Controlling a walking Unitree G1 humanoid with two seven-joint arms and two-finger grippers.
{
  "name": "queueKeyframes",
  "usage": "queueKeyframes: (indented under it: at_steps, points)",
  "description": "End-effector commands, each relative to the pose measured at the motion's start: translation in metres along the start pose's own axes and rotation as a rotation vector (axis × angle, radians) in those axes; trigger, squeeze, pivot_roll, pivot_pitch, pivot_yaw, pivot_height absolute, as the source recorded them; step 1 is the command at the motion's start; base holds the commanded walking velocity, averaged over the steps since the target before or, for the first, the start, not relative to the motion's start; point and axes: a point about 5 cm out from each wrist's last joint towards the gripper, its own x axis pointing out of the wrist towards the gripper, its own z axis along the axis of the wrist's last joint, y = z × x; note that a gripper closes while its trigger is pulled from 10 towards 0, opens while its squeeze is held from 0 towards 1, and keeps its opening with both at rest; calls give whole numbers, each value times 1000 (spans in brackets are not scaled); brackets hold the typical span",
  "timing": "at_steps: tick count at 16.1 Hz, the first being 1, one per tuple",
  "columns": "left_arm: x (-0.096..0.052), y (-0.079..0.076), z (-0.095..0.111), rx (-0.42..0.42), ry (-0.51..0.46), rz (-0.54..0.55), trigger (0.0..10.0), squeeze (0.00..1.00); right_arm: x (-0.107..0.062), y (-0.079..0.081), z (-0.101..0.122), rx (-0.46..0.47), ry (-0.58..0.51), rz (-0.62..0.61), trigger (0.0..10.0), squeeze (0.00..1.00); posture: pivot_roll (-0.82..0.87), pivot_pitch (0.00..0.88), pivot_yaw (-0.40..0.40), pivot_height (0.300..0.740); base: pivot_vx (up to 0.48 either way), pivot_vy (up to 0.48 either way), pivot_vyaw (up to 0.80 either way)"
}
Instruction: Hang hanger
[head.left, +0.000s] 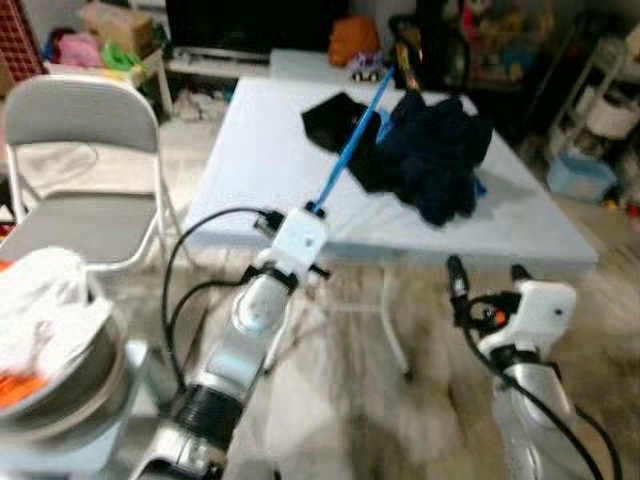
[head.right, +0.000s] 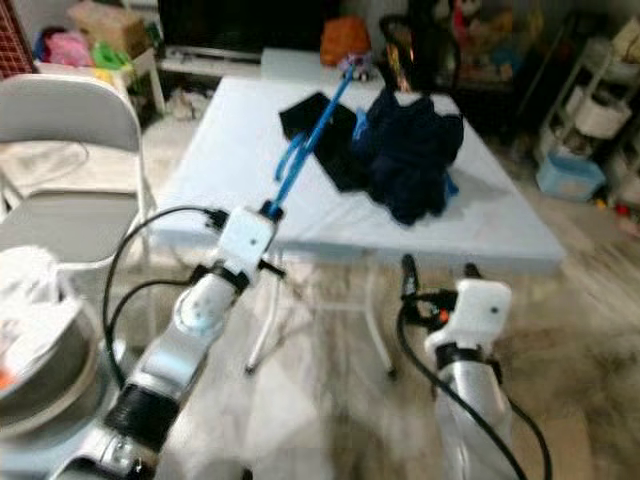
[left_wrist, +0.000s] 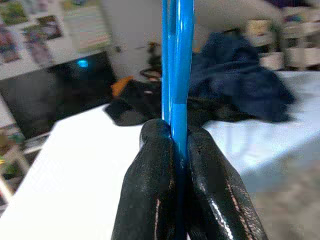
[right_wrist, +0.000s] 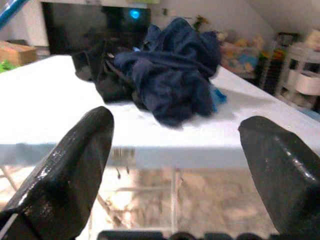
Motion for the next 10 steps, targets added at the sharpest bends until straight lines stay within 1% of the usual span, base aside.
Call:
queueKeyframes:
  at_steps: [1,3,4,5,6,7,8,9,10]
  points:
    - [5,-1,7,-10,-25,-18,10000,0,1,-5,4,-7,-20,-24,10000,0,180,0,-113,740,0,0,0]
    - [5,-5,-4,-68,17,-88,10000,0,-1,-9,4,-6,-27,-50,10000,0,178,0,-110,740,0,0,0]
    - [2,-7,-12,-102,42,-134,10000,0,-2,-13,5,-7,-34,-75,10000,0,176,0,-103,740,0,0,0]
    - [-3,-12,-22,-125,77,-208,10000,0,-4,-19,5,-8,-39,-108,10000,0,175,0,-94,740,0,0,0]
    - [-4,-15,-25,-131,87,-237,10000,0,-4,-21,4,-8,-40,-116,10000,0,173,0,-92,740,0,0,0]
    - [-8,-21,-36,-90,126,-297,10000,0,-8,-30,3,5,-41,-170,10000,0,155,0,-75,740,0,0,0]
    - [-8,-22,-40,-71,139,-315,10000,0,-9,-34,3,11,-44,-192,10000,0,151,0,-70,740,0,0,0]
    - [-7,-24,-46,-45,160,-352,10000,0,-14,-42,1,3,-48,-242,10000,0,130,0,-37,740,0,0,0]
    - [-6,-25,-47,-39,165,-362,10000,0,-16,-44,1,-1,-48,-257,10000,0,127,0,-32,740,0,0,0]
